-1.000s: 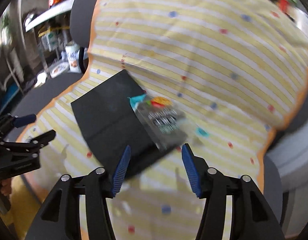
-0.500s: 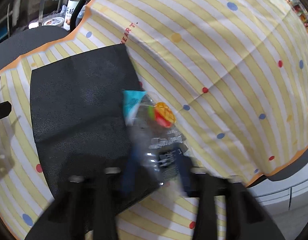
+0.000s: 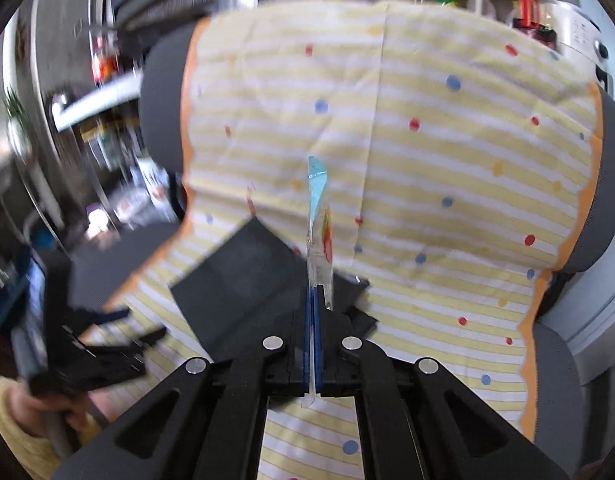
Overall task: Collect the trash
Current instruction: 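Grasp the dried-mango packet with the right tool, then grasp the black pad with the left tool while the right tool holds the packet, then carry pad and packet to the pink bin and open both tools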
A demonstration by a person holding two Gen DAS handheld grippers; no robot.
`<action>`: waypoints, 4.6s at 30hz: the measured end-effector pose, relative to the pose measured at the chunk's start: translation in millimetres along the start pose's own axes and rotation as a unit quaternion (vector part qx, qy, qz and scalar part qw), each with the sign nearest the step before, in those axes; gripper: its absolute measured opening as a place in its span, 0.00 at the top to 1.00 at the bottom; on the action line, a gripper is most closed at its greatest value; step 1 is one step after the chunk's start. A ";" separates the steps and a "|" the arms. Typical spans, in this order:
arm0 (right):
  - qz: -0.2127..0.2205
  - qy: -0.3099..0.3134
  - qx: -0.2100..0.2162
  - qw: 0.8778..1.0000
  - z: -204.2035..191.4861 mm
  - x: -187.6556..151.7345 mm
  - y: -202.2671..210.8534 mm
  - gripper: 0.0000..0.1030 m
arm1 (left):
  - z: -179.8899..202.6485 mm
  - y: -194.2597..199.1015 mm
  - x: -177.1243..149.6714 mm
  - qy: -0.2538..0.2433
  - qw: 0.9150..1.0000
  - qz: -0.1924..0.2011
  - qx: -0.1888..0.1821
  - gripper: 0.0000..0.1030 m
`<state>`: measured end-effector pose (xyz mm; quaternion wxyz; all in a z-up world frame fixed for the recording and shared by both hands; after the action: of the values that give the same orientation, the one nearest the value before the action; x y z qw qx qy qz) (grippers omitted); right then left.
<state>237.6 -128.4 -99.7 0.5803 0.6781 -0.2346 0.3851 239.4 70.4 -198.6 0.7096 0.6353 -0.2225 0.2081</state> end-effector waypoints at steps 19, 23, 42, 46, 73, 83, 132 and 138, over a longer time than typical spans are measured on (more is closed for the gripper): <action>-0.196 -0.012 0.014 0.980 3.8 -83.8 -119.5 0.98 | 5.8 -25.1 7.9 0.018 0.999 -0.022 -0.044 0.31; -0.195 -0.013 0.014 0.981 5.8 -83.4 -118.8 0.98 | 11.3 -35.5 22.5 0.035 0.997 -0.013 -0.074 0.32; -0.122 -0.099 -0.010 0.988 77.7 -79.5 -26.0 0.98 | 145.1 38.6 34.8 -0.115 0.962 0.068 -0.237 1.00; -0.092 -0.105 -0.038 0.989 104.2 -78.0 11.2 0.99 | 186.6 42.8 13.7 -0.180 0.952 0.072 -0.235 1.00; -0.044 -0.120 -0.040 0.991 124.0 -90.8 52.0 0.98 | 96.8 -14.5 -16.2 0.085 0.982 -0.012 -0.168 0.48; -0.030 -0.116 -0.052 0.991 127.8 -89.5 73.7 0.98 | 90.9 28.9 36.0 0.006 0.993 0.077 -0.094 0.99; -0.164 -0.188 0.035 0.968 136.0 -168.4 -16.4 0.98 | 215.5 12.7 -65.1 -0.122 0.948 -0.084 -0.282 0.45; -0.147 -0.241 0.068 0.957 151.3 -170.9 -14.9 0.99 | 220.1 20.9 -39.3 -0.038 0.931 -0.069 -0.356 0.46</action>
<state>185.4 -293.7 -249.0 0.5095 0.8156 -0.2385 0.1354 184.0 -146.8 -183.9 0.8930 0.3621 -0.2642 0.0413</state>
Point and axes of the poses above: each gripper's, at about its wrist camera, not at the fingertips, and y roughly against the way its jaws point, z to its right, x to its top, the point moved 7 cm from there along -y, roughly the way its jaws point, and after that the axes turned 2 degrees about z, right-handed, at the moved point
